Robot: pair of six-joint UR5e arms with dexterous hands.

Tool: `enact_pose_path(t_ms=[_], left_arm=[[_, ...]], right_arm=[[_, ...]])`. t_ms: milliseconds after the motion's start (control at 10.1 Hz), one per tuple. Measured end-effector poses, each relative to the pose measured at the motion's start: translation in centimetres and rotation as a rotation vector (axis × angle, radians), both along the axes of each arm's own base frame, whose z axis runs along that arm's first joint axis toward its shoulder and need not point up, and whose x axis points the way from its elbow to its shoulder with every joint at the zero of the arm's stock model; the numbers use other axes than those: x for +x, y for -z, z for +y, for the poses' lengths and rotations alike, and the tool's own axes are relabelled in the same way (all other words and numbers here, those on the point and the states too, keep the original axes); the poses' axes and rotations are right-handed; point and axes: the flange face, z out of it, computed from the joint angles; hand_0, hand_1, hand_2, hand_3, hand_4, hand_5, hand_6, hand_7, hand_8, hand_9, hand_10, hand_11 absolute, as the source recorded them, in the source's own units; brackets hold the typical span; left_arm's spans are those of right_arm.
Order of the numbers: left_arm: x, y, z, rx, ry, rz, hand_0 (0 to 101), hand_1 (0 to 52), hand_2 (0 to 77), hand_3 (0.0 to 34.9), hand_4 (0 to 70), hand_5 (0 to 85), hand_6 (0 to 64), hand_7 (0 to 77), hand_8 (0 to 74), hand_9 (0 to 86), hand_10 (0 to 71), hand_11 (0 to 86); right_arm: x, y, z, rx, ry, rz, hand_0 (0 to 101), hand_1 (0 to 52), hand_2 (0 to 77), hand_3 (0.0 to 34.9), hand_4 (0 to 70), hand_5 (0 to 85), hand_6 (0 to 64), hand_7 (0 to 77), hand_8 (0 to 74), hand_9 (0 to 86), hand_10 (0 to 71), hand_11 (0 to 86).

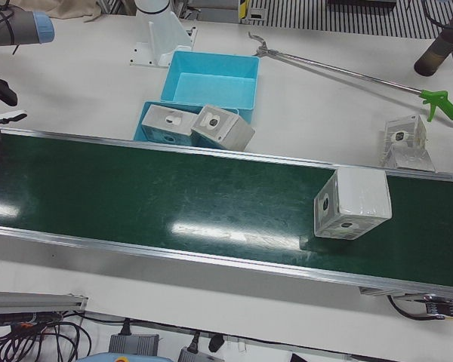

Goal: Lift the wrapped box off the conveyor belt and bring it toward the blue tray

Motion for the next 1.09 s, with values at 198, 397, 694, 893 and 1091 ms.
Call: enact_pose_path(t_ms=[198, 397, 694, 893, 1091], left_arm=[[0.00, 0.00, 0.00, 0.000, 0.000, 0.000, 0, 0.0, 1.1, 0.0, 0.0, 1.1, 0.5, 0.5, 0.5, 0.0, 0.5, 0.5], [0.00, 0.00, 0.00, 0.000, 0.000, 0.000, 0, 0.0, 1.1, 0.0, 0.0, 1.1, 0.5, 0.5, 0.5, 0.5, 0.5, 0.5], [0.00, 0.00, 0.00, 0.000, 0.000, 0.000, 0, 0.0, 1.1, 0.0, 0.0, 1.1, 0.5, 0.5, 0.5, 0.5, 0.5, 0.5], [0.00, 0.00, 0.00, 0.000, 0.000, 0.000, 0, 0.0, 0.5, 0.0, 0.0, 1.1, 0.5, 0.5, 0.5, 0.5, 0.5, 0.5], [0.00, 0.00, 0.00, 0.000, 0.000, 0.000, 0, 0.0, 0.5, 0.0, 0.0, 1.1, 0.5, 0.5, 0.5, 0.5, 0.5, 0.5]], right_arm=[[0.12, -0.02, 0.07, 0.001, -0.002, -0.002, 49, 15.8, 8.2, 0.0, 9.3, 15.3, 1.6, 3.3, 0.0, 1.6, 0.0, 1.6], [0.09, -0.14, 0.12, 0.000, -0.002, -0.002, 50, 15.8, 8.2, 0.0, 9.3, 15.3, 2.2, 3.3, 0.0, 1.6, 0.0, 1.6], [-0.10, -0.28, 0.11, -0.003, -0.002, 0.002, 50, 15.8, 7.1, 0.0, 6.5, 14.7, 2.2, 3.3, 0.0, 1.6, 0.0, 1.6], [-0.19, -0.42, 0.11, -0.005, -0.001, 0.005, 50, 15.8, 7.1, 0.0, 8.2, 14.7, 2.2, 3.3, 0.0, 1.6, 0.0, 1.6], [-0.42, -0.25, 0.21, -0.001, 0.003, 0.008, 49, 15.8, 7.1, 0.0, 9.3, 15.8, 2.7, 4.4, 0.0, 1.6, 0.0, 1.6]])
